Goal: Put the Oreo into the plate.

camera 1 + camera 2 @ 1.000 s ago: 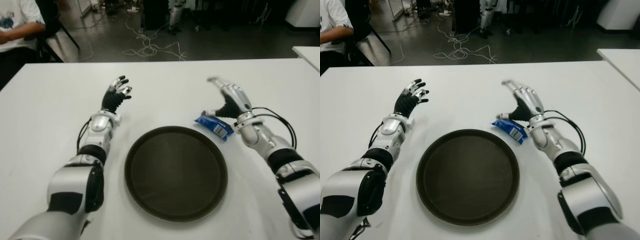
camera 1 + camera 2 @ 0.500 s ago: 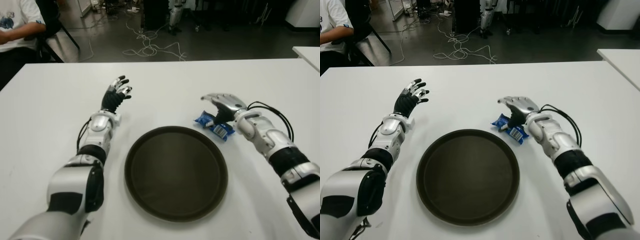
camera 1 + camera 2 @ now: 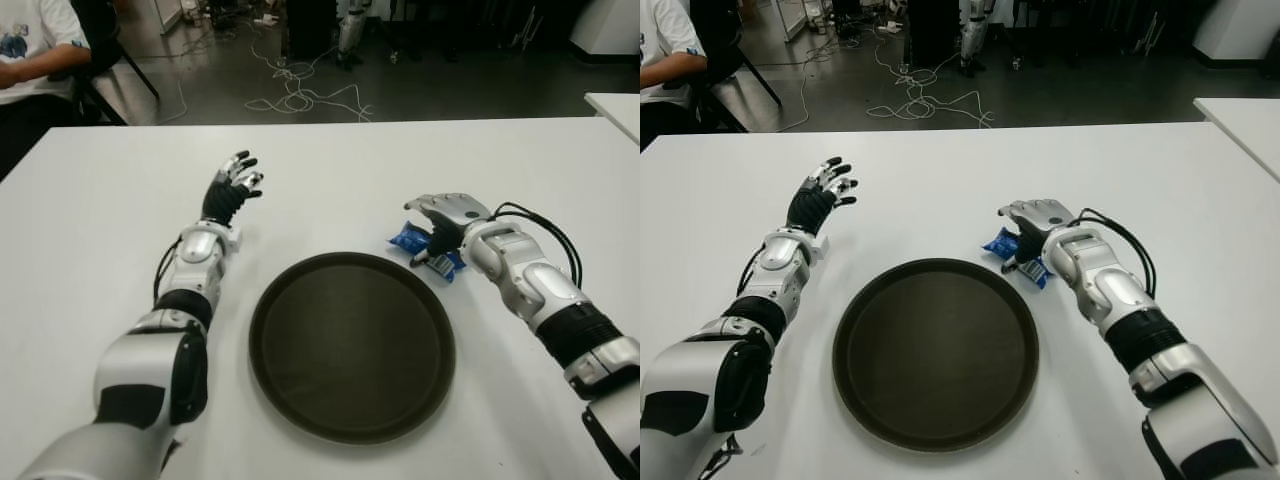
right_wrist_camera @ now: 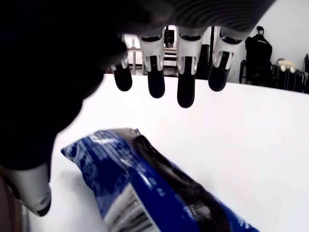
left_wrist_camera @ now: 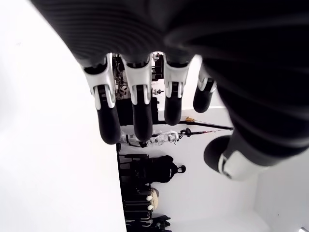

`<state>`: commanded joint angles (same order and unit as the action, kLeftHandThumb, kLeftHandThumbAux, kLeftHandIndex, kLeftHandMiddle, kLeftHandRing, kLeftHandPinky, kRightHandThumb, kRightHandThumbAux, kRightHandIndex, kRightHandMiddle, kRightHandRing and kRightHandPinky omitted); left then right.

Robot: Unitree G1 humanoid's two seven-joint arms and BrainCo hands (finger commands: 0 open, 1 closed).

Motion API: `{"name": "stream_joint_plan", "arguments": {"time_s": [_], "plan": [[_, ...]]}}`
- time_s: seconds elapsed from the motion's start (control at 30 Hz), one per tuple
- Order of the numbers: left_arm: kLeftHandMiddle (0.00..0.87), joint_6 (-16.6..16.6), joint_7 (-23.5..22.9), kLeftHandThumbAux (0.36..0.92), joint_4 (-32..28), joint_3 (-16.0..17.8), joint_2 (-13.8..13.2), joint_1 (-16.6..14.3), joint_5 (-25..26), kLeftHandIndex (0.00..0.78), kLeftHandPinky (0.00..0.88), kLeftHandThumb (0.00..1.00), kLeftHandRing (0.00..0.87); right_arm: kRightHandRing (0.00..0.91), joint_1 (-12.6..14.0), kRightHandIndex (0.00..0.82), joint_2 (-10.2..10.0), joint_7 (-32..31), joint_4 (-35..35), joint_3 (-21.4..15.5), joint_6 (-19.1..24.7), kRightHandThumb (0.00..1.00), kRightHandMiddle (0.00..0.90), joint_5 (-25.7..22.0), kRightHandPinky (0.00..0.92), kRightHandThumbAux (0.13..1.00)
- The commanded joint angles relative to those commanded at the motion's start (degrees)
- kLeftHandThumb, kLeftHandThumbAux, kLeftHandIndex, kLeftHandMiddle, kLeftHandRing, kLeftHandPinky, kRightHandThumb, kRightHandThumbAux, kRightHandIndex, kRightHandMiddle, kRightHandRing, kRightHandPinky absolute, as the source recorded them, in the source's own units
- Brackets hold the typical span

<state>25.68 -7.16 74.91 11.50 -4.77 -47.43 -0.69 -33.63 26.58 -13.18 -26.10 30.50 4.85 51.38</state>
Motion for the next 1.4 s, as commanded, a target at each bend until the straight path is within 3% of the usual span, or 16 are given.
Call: {"name": "stream_joint_plan", "arguments": {"time_s": [0.23, 0.8, 1.07, 1.4], "plan": [[0.150, -0.6, -0.1, 0.602, 0.1, 0.1, -0.1, -0.1, 0.1, 0.047, 0.266, 0.141, 0.187, 0.177, 1.5, 0.160, 0.4, -1.2, 3.7, -0.1, 2.4, 0.000, 0.167, 1.2, 0.165, 0.661], [0.153, 0.1, 0.2, 0.618, 0.0, 0.0, 0.0, 0.1, 0.0, 0.051, 0.275, 0.150, 0.189, 0.157, 3.6, 0.127, 0.2, -4.7, 10.5, -0.7, 8.4, 0.000, 0.139, 2.8, 0.160, 0.643], [0.137, 0.4, -0.1, 0.591, -0.1, -0.1, -0.2, 0.1, 0.0, 0.039, 0.263, 0.125, 0.174, 0.145, 3.4, 0.107, -0.1, -6.9, 11.4, -0.2, 11.0, 0.000, 0.124, 3.0, 0.156, 0.656], [0.140, 0.3, -0.8, 0.622, -0.1, 0.2, -0.2, 0.2, 0.4, 0.045, 0.256, 0.132, 0.171, 0.158, 2.2, 0.123, -0.7, -6.1, 9.0, -1.0, 12.2, 0.000, 0.132, 2.3, 0.168, 0.656]]}}
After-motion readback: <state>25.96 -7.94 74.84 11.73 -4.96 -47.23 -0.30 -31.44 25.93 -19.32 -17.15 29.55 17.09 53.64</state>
